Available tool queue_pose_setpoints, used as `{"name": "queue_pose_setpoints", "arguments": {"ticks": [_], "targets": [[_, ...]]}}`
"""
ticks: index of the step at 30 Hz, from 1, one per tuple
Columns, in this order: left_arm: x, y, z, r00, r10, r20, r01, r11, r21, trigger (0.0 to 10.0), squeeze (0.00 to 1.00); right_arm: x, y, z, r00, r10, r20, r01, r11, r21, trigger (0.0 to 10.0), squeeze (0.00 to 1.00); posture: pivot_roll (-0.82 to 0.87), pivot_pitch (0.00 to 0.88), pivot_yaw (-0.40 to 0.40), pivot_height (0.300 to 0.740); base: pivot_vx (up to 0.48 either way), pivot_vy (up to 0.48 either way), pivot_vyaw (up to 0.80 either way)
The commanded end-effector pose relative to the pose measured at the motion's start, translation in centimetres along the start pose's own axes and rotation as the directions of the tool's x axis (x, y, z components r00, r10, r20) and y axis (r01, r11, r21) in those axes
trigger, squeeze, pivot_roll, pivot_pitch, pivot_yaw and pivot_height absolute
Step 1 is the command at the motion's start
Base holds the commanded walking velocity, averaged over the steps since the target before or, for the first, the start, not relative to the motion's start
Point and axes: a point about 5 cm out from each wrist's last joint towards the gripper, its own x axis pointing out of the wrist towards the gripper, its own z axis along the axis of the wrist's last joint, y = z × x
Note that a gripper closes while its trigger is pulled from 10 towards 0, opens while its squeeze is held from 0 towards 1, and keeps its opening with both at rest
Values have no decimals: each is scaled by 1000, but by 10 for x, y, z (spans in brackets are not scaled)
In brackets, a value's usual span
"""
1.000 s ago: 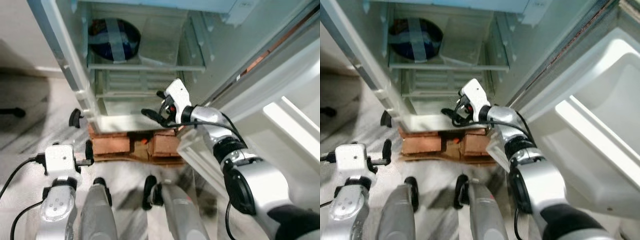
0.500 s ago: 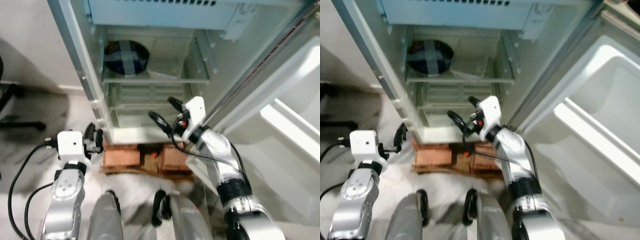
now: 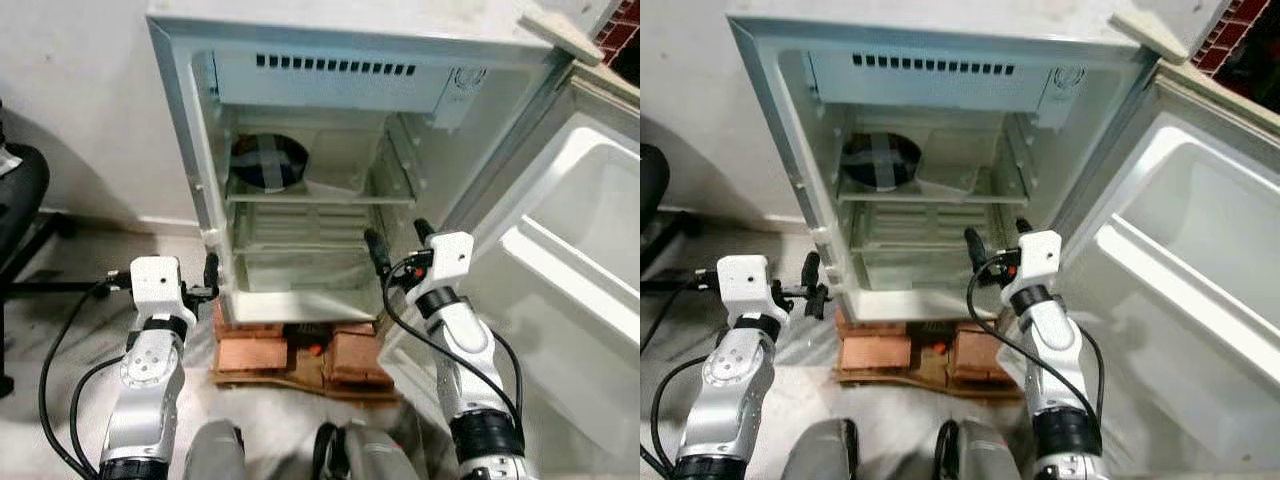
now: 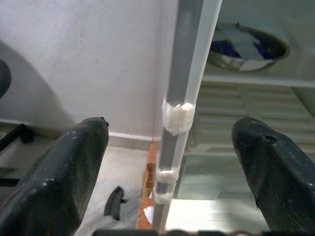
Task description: Restocking fridge
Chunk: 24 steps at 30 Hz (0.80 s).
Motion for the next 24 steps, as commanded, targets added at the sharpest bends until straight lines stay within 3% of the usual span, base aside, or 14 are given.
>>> {"name": "queue_pose_setpoints", "arguments": {"ticks": [1, 5, 11, 15, 21, 24], "targets": [[0, -3, -1, 1000, -8, -8, 8, 1000, -12, 10000, 0, -4, 0, 6, 1000, -4, -2, 4, 1000, 4, 10000, 0, 98, 69, -95, 740, -349, 0, -469], [-4, 0, -7, 1000, -8, -27, 8, 1000, -7, 10000, 0, -13, 3, 4, 999, -30, -38, 31, 999, 29, 10000, 0, 86, 81, -84, 740, -361, 0, -477], [-5, 4, -8, 999, -2, -33, 2, 1000, -1, 10000, 0, -13, 1, 10, 999, -41, -16, 42, 999, 19, 10000, 0, 72, 83, -66, 740, -368, 0, -763], [-3, 3, -8, 999, -16, -37, 17, 1000, 12, 10000, 0, -15, -4, 10, 997, -71, -14, 71, 997, 16, 10000, 0, 68, 84, -54, 740, -368, 0, -117], [13, 9, -9, 998, -55, -36, 58, 995, 80, 10000, 0, -15, 0, 9, 992, -123, -26, 124, 992, 23, 10000, 0, 35, 52, -13, 740, -367, 0, 0], [22, 17, -4, 998, -48, -34, 51, 992, 115, 10000, 0, -17, -6, 11, 986, -166, -19, 166, 986, 27, 10000, 0, 40, 49, 13, 740, -360, 0, 0]]}}
